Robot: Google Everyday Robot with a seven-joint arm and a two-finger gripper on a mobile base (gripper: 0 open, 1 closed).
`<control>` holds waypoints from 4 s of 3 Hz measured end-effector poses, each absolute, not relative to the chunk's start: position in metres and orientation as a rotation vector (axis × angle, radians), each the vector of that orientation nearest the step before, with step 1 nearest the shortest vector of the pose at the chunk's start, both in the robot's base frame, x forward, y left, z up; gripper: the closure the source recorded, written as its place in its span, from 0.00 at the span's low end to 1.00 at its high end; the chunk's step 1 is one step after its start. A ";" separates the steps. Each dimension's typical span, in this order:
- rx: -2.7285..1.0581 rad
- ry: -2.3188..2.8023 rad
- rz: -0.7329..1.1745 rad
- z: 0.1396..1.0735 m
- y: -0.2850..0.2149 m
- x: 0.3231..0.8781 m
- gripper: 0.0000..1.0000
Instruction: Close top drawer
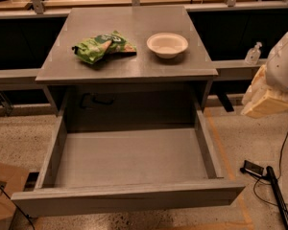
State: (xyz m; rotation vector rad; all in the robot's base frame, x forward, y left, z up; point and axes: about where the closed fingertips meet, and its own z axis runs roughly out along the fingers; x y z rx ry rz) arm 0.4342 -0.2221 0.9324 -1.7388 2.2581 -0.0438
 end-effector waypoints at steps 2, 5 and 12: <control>-1.778 2.309 0.004 0.887 -0.220 0.419 1.00; -1.875 2.465 0.288 0.796 -0.225 0.370 1.00; -1.921 2.416 0.482 0.643 -0.154 0.352 1.00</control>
Offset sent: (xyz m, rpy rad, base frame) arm -0.0112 0.0016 -0.0386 -0.0088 0.0585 0.0034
